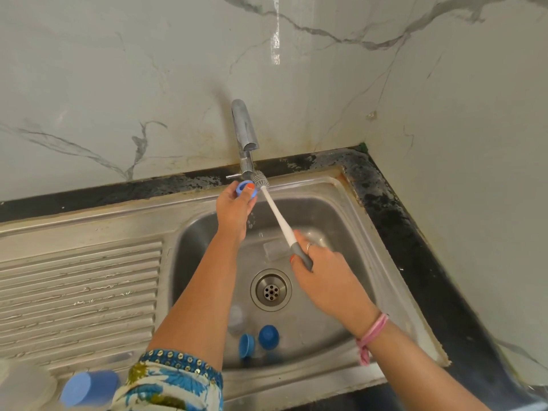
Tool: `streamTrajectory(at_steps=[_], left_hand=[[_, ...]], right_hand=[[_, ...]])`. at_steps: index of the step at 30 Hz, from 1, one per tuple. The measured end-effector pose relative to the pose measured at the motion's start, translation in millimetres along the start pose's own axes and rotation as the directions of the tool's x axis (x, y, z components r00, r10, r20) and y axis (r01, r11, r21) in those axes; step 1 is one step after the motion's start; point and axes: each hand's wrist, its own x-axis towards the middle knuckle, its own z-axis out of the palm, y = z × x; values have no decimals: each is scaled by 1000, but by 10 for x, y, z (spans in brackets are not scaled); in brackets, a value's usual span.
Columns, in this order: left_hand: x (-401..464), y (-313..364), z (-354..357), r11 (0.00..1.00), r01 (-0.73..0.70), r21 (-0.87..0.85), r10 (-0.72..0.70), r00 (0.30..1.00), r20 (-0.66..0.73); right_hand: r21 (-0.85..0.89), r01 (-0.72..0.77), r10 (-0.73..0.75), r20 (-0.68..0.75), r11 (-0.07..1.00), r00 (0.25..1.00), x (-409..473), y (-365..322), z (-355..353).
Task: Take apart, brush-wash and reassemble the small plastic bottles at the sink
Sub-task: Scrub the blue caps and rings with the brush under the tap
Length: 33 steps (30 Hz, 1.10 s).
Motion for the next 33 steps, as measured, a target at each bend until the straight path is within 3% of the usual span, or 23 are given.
streamTrajectory(at_steps=[2, 7, 12, 17, 20, 25, 33], left_hand=[[37, 5, -39, 1000, 4, -5, -4, 999, -52], [-55, 17, -56, 996, 66, 53, -76, 973, 220], [-7, -17, -78, 1000, 6, 24, -6, 999, 35], [-141, -98, -106, 998, 51, 33, -58, 963, 262], [-133, -88, -118, 990, 66, -126, -41, 981, 189], [-103, -80, -117, 897, 149, -416, -149, 988, 31], [-163, 22, 73, 762, 223, -609, -297, 955, -22]], right_hand=[[-36, 33, -32, 15, 999, 999, -109, -35, 42], [6, -6, 7, -25, 1000, 1000, 122, 25, -62], [-79, 45, -43, 17, 996, 999, -76, -93, 20], [-76, -4, 2, -24, 997, 1000, 97, -50, -40], [-49, 10, -10, 0, 999, 1000, 53, -62, -50], [-53, 20, -19, 20, 998, 1000, -152, -42, -29], [7, -3, 3, 23, 1000, 1000, -240, -46, 42]])
